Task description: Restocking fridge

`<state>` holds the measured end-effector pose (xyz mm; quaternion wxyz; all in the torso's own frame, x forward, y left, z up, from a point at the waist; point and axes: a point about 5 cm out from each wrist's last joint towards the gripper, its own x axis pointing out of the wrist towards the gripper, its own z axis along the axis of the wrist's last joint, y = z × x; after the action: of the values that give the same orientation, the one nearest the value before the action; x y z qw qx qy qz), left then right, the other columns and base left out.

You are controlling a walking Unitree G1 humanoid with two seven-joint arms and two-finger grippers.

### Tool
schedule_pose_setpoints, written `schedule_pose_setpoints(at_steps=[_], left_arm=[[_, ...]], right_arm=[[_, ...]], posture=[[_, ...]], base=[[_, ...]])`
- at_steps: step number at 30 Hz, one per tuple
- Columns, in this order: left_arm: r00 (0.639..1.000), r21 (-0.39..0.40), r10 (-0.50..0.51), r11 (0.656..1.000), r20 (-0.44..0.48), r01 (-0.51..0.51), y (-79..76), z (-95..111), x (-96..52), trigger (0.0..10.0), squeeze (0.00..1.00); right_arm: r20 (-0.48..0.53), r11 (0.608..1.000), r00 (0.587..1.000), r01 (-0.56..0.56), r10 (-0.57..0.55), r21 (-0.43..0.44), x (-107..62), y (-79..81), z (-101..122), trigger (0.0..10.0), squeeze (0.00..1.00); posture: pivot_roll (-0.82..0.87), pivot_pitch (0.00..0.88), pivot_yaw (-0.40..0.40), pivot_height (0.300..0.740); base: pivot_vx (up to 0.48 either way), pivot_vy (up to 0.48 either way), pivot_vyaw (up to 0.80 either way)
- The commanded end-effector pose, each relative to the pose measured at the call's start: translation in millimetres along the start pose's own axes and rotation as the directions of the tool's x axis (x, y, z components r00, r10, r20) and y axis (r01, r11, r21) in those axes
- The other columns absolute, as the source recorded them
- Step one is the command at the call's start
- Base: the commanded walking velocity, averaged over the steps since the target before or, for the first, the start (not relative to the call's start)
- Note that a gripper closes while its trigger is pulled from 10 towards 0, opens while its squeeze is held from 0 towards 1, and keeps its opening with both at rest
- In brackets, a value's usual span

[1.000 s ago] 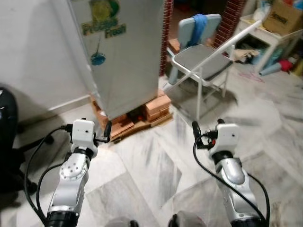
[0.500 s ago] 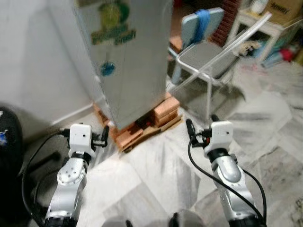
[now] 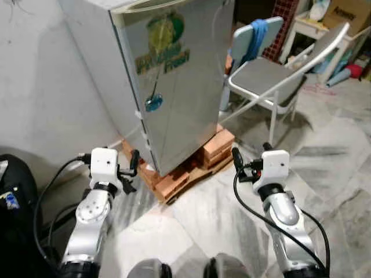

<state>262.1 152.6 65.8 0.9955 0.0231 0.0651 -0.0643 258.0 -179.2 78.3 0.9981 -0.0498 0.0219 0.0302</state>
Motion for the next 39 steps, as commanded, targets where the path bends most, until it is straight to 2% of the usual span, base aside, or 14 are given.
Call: schedule_pose_setpoints(at_steps=[1, 6, 11, 14, 18, 23, 32, 39], left_arm=[[0.999, 0.011, 0.028, 1.000, -0.016, -0.028, 10.0, -1.4, -2.5, 10.0, 0.00], [1.000, 0.019, 0.020, 1.000, -0.019, -0.019, 8.3, -2.5, -3.9, 10.0, 0.00], [0.999, 0.029, 0.024, 0.999, -0.024, -0.023, 8.0, -2.9, -3.1, 10.0, 0.00], [0.998, 0.057, 0.057, 0.997, -0.008, -0.056, 11.1, -2.1, -4.4, 10.0, 0.00], [0.998, 0.055, 0.049, 0.997, -0.025, -0.047, 11.3, -5.5, -7.0, 10.0, 0.00], [0.998, 0.037, 0.065, 0.997, -0.012, -0.064, 15.7, -7.5, -16.7, 10.0, 0.00], [0.999, 0.028, 0.045, 0.999, -0.002, -0.045, 14.7, -5.6, -16.4, 10.0, 0.00], [0.999, 0.026, 0.034, 0.999, -0.002, -0.034, 17.0, -3.7, -11.8, 10.0, 0.00]], right_arm=[[0.019, 1.000, 1.000, -0.009, 0.009, 0.007, 0.8, 4.2, 3.9, 10.0, 0.00], [0.013, 1.000, 1.000, -0.007, 0.007, 0.004, 0.5, 4.1, 2.8, 10.0, 0.00], [0.013, 1.000, 1.000, -0.007, 0.006, 0.005, 0.5, 3.6, 2.8, 10.0, 0.00], [0.015, 1.000, 1.000, -0.002, 0.002, 0.002, -3.5, -0.2, 2.5, 10.0, 0.00], [0.010, 1.000, 1.000, 0.000, 0.000, -0.001, -7.8, -1.5, 1.0, 10.0, 0.00], [-0.015, 1.000, 0.999, -0.029, 0.029, -0.002, -21.2, 6.7, -5.2, 10.0, 0.00], [-0.015, 0.999, 0.999, -0.029, 0.029, -0.018, -12.6, 0.7, -1.4, 10.0, 0.00], [-0.011, 1.000, 1.000, -0.023, 0.022, -0.013, -14.5, 2.0, -1.4, 10.0, 0.00]], posture=[[0.01, 0.051, 0.037, 0.740], [0.01, 0.051, 0.037, 0.740], [0.01, 0.051, 0.035, 0.740], [0.01, 0.050, 0.025, 0.740], [0.01, 0.048, 0.017, 0.740], [0.01, 0.047, -0.007, 0.740], [0.02, 0.047, -0.015, 0.740], [0.00, 0.050, -0.002, 0.740]], base=[[0.000, 0.469, 0.00], [0.000, 0.478, 0.00], [0.000, 0.480, -0.73], [0.000, 0.000, -0.53], [0.000, 0.000, 0.00], [0.000, 0.000, 0.00], [0.133, 0.139, 0.00], [0.306, 0.370, -0.63]])
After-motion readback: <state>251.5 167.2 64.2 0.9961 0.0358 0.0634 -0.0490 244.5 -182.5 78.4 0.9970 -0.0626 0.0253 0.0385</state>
